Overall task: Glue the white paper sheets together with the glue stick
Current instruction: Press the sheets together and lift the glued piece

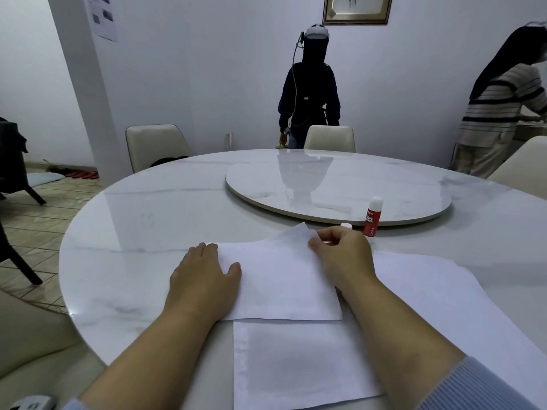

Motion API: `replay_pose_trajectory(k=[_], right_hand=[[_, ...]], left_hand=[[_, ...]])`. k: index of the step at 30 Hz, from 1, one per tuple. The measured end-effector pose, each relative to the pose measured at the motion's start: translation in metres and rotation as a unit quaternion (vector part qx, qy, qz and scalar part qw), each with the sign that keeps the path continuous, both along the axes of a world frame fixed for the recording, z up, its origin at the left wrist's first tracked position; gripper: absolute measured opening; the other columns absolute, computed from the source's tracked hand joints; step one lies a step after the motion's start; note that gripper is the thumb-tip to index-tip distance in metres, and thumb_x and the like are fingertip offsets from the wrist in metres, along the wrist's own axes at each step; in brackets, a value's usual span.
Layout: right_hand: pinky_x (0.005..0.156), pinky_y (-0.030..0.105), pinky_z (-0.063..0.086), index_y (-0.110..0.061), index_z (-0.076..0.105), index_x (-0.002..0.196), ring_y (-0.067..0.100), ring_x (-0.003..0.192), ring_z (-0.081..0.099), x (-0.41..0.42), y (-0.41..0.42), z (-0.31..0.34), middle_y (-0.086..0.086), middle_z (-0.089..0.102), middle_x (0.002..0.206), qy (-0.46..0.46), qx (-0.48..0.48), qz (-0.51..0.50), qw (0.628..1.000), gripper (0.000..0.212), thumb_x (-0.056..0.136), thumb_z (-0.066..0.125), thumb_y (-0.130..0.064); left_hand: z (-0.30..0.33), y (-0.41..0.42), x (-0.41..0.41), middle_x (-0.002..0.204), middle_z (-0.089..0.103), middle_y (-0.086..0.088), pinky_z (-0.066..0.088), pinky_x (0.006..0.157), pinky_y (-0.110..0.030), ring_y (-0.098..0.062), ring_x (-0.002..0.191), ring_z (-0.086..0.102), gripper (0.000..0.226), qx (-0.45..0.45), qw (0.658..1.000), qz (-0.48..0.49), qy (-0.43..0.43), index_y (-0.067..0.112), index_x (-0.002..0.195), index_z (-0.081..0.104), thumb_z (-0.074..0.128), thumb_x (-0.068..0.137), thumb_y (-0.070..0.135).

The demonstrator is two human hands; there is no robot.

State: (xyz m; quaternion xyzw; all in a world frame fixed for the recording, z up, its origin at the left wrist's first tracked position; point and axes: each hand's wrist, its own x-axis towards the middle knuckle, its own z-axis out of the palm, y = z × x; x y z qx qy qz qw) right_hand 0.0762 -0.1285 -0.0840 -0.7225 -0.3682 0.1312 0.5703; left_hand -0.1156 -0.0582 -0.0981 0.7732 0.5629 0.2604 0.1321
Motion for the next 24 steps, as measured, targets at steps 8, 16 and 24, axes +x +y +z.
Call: replay_pose_trajectory(k=[8, 16, 24], right_hand=[[0.073, 0.030, 0.056, -0.023, 0.070, 0.074, 0.018, 0.076, 0.069, -0.0002, -0.0020, 0.0027, -0.003, 0.073, 0.074, 0.071, 0.063, 0.013, 0.995, 0.013, 0.078, 0.074, -0.011], [0.078, 0.041, 0.059, -0.021, 0.070, 0.075, 0.020, 0.077, 0.073, 0.0024, -0.0016, 0.0002, -0.003, 0.076, 0.075, 0.176, 0.039, 0.017, 0.984, 0.018, 0.069, 0.083, -0.010], [0.063, 0.032, 0.056, -0.012, 0.070, 0.089, 0.021, 0.076, 0.071, 0.0051, -0.0058, 0.0060, 0.005, 0.074, 0.088, 0.277, 0.085, 0.031, 0.957, 0.023, 0.074, 0.074, 0.005]], left_hand=[[0.0002, 0.0001, -0.0005, 0.137, 0.045, -0.003, 0.031, 0.100, -0.034, -0.022, 0.127, 0.038, 0.046, 0.001, 1.000, 0.003, -0.001, 0.012, 0.131, 0.041, 0.041, 0.091, 0.034], [-0.0001, -0.0010, -0.0010, 0.139, 0.044, -0.004, 0.032, 0.099, -0.035, -0.024, 0.128, 0.037, 0.043, 0.000, 0.999, 0.008, -0.042, 0.012, 0.131, 0.042, 0.041, 0.092, 0.029], [0.0034, -0.0029, -0.0037, 0.138, 0.046, -0.005, 0.033, 0.099, -0.037, -0.026, 0.128, 0.037, 0.044, 0.008, 0.997, 0.022, -0.072, 0.012, 0.132, 0.042, 0.045, 0.091, 0.029]])
